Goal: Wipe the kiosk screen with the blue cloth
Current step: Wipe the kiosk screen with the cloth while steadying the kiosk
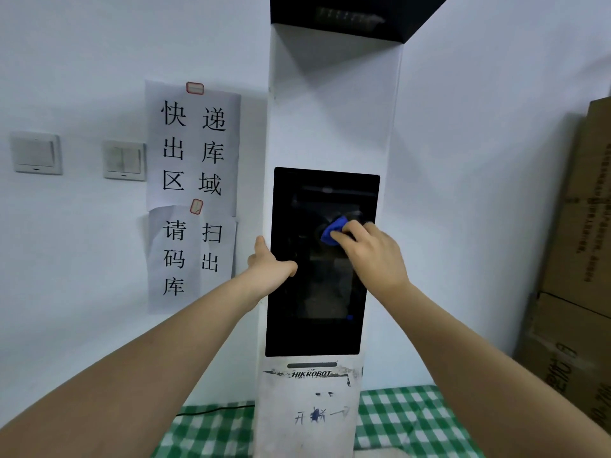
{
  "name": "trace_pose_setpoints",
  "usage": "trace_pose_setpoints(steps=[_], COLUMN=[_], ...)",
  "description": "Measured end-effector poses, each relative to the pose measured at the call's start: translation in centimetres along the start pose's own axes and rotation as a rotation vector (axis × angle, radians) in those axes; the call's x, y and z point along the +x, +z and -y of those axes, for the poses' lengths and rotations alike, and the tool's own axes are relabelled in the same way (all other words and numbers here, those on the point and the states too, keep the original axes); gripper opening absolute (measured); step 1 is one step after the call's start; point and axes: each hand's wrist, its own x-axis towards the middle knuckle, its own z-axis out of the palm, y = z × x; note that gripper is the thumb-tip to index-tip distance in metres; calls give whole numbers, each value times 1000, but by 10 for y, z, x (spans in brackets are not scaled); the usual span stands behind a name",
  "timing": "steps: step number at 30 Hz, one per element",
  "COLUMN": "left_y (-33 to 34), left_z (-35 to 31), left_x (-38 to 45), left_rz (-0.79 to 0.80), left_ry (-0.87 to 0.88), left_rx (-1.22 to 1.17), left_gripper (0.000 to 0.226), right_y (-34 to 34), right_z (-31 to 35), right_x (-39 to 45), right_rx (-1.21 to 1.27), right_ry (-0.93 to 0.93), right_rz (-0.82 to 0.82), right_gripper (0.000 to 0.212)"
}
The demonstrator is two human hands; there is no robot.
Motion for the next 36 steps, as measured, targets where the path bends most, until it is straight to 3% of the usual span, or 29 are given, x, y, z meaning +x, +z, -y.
trace_pose_setpoints(steps=[1,5,6,11,14,19,27,32,36], left_y=[2,10,11,12,10,9,9,8,7], left_z=[-1,-6,-7,-6,-4,-5,0,0,2], left_x=[0,0,1,3,3,0,1,1,2], left_rz=[-20,-92,-106,-107,-96,-70,-67,-59,-51], left_ry=[-2,24,32,42,43,47,59,55,63], left_rx=[-3,-16,-16,23,37,54,65,59,65], left_gripper=[88,88,88,88,89,89,89,89,89], right_y=[-4,-13,-12,7,1,-14,4,-10,-5], right_z=[-5,-14,-12,-6,-16,-24,-12,-26,-8], right_x=[5,28,27,-6,-2,24,-15,15,-5], right_rx=[-13,137,160,39,12,223,82,226,228], right_ry=[31,515,556,251,162,589,260,620,580], right_rz=[0,-72,-92,-36,22,-61,-4,-32,-30], right_gripper=[58,32,30,51,49,28,44,29,29])
